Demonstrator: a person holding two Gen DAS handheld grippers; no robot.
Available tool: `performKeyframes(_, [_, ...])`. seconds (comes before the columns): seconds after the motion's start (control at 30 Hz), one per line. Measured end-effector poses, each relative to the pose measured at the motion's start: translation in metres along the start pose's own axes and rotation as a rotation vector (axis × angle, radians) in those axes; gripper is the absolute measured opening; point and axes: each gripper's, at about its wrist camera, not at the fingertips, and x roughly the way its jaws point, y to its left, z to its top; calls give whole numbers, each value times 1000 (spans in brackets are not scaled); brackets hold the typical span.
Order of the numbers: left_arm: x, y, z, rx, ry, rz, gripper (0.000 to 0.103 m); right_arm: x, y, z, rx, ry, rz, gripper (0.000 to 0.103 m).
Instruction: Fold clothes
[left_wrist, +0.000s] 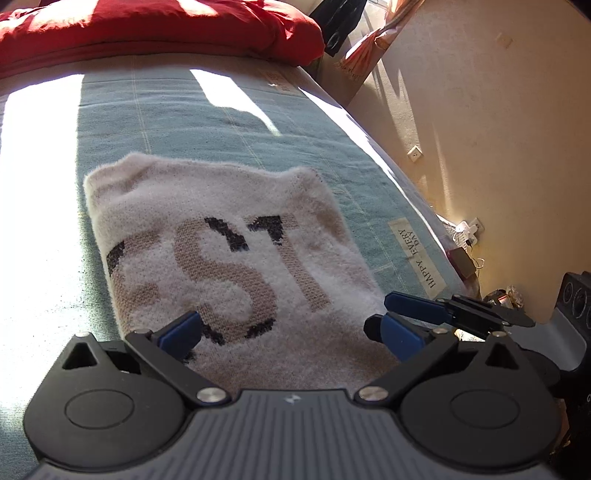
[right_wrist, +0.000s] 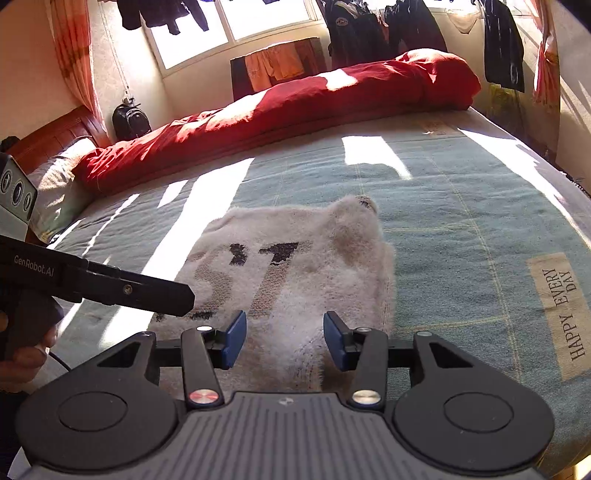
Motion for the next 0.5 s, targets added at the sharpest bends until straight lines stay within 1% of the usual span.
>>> performKeyframes(0.07, [10, 4, -4, -36, 46, 23, 102, 6, 2, -7, 16, 41, -34, 58])
performKeyframes(0.13, [12, 2, -10, -35, 58, 47, 102, 9, -1, -13, 42, 77, -80, 58])
performKeyframes(0.2, [5, -5, -13, -15, 60, 61, 102, 4, -6, -18, 82, 82, -100, 58])
performKeyframes(0.27, [-5, -14, -17, 35, 60, 73, 102, -5, -13, -20, 111, 66, -101, 62])
performKeyframes(0.3, [-9, -18, -20, 55, 61, 80, 102, -9, -16, -20, 123, 57, -108, 65])
performKeyframes(0.33, [-12, -22, -23, 74, 62, 85, 102, -13, -19, -19, 135, 50, -124, 65])
performKeyframes(0.4, [-16, -30, -33, 103, 66, 70, 102, -21, -26, -19, 159, 34, -158, 67])
performKeyframes(0.43, [-16, -34, -39, 115, 69, 53, 102, -23, -29, -19, 174, 29, -173, 69])
performKeyframes(0.5, [-9, -39, -50, 134, 90, 17, 102, -27, -36, -20, 207, 24, -195, 70])
